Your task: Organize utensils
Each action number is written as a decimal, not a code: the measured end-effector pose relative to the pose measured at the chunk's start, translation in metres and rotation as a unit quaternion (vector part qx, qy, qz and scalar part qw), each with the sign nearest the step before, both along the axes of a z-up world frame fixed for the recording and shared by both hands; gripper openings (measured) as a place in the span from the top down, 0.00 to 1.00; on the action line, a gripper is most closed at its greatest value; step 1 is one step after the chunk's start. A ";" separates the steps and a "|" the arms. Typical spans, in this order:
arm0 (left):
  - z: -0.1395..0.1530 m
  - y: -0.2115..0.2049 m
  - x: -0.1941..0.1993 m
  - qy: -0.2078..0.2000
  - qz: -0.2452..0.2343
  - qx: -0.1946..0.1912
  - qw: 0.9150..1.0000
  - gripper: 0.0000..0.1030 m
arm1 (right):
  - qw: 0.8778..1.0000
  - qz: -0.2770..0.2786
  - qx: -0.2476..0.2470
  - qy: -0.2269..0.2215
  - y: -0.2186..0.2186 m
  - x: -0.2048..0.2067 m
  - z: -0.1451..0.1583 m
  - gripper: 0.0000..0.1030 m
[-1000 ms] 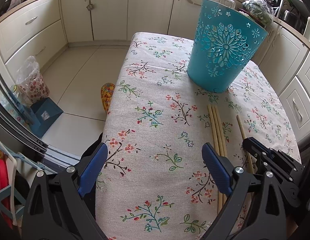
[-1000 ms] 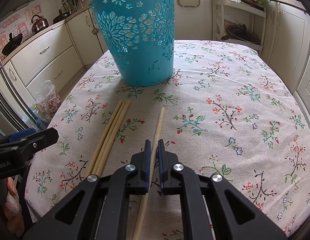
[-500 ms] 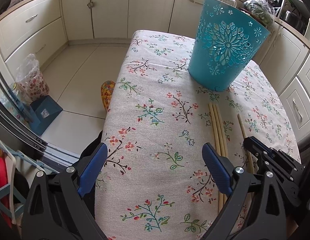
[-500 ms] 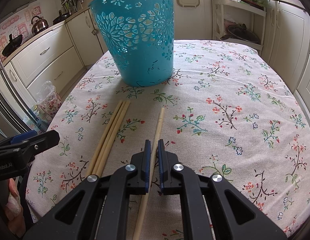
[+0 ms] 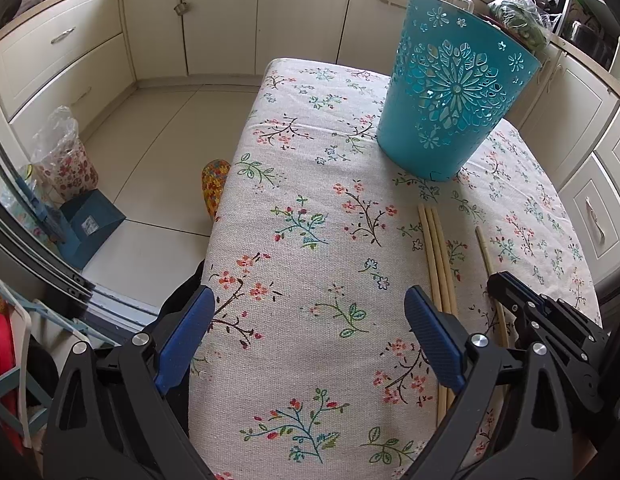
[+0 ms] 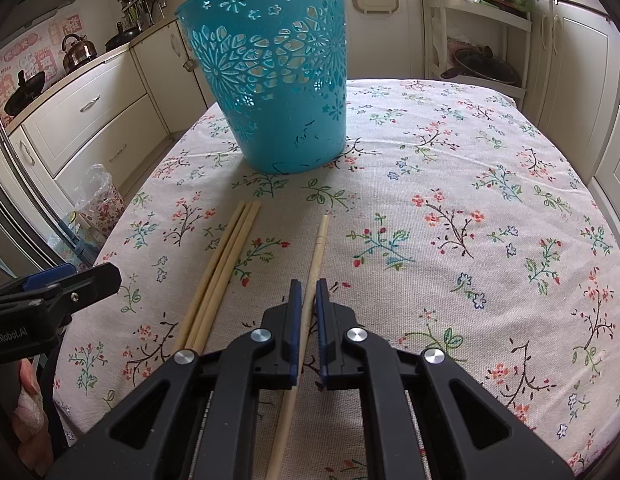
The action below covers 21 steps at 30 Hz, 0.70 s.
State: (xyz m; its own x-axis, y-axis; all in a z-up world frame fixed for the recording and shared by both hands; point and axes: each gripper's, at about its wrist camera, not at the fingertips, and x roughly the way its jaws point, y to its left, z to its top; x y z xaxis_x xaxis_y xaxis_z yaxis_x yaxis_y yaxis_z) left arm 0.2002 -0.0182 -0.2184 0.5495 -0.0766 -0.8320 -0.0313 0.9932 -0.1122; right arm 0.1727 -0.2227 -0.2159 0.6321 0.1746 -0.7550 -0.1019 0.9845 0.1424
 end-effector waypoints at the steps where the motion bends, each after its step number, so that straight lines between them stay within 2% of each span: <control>1: 0.000 0.000 0.000 0.001 0.000 0.000 1.000 0.11 | 1.000 -0.001 0.000 0.000 0.001 0.000 0.000 0.93; 13: -0.011 -0.007 0.005 0.011 -0.012 -0.001 1.000 0.11 | 1.000 -0.002 0.013 0.002 -0.002 0.003 -0.002 0.92; 21: -0.016 -0.021 0.010 0.010 -0.044 0.007 0.999 0.11 | 0.999 -0.006 0.035 0.006 -0.008 0.004 -0.002 0.92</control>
